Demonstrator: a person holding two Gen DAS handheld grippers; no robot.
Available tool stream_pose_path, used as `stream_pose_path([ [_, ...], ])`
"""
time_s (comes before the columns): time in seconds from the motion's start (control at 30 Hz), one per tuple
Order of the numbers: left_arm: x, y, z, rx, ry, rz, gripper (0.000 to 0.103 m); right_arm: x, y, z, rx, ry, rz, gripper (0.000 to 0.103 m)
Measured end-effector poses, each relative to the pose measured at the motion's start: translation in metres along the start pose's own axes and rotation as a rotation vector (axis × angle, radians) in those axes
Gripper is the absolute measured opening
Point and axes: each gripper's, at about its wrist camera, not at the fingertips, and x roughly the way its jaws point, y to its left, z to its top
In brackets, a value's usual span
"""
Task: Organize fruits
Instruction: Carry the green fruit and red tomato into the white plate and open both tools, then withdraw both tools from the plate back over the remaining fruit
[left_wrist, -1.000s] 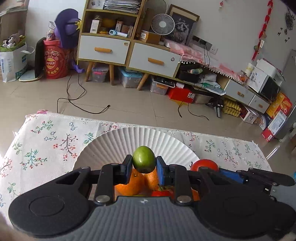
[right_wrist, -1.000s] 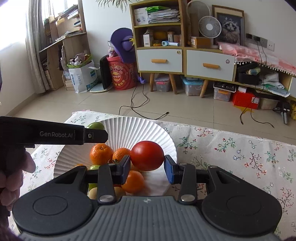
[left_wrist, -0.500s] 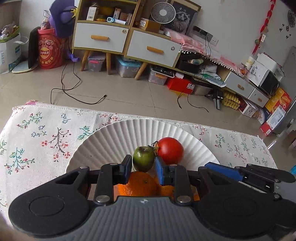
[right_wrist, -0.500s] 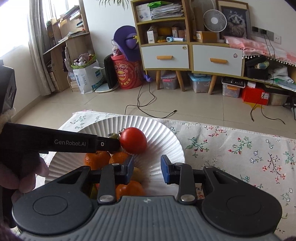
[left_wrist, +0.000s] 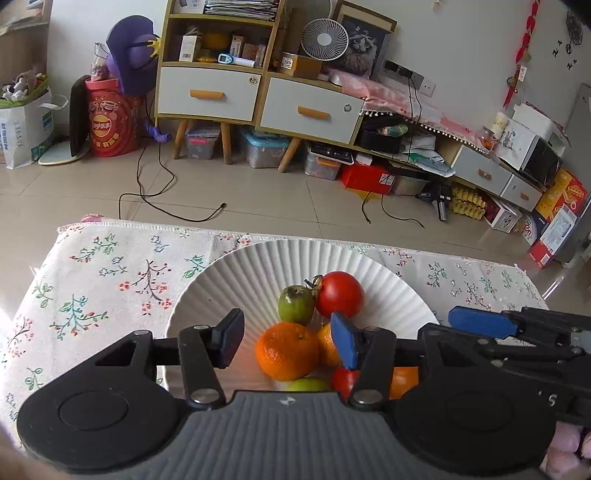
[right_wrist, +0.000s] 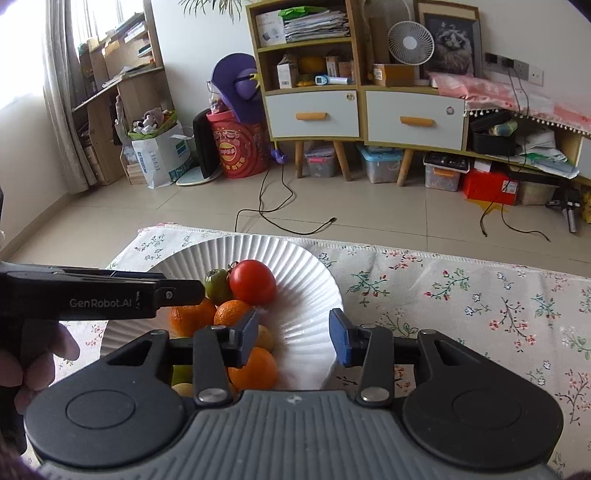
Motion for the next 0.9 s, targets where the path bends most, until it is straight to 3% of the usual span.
stream_pose_path([
  [0.13,-0.017,-0.005,-0.006,0.042,-0.005,0.058,0.068,-0.014,0.002,-0.002,-0.003,0.011,-0.019,0.052],
  [0.4,-0.056,-0.009,-0.018,0.050,-0.027,0.098,0.085,-0.043,0.010,-0.012,-0.008,0.013,-0.052,0.067],
  [0.9,-0.082,-0.004,-0.059,0.085,0.026,0.158,0.094,-0.059,-0.004,-0.036,0.118,0.027,-0.086,0.084],
])
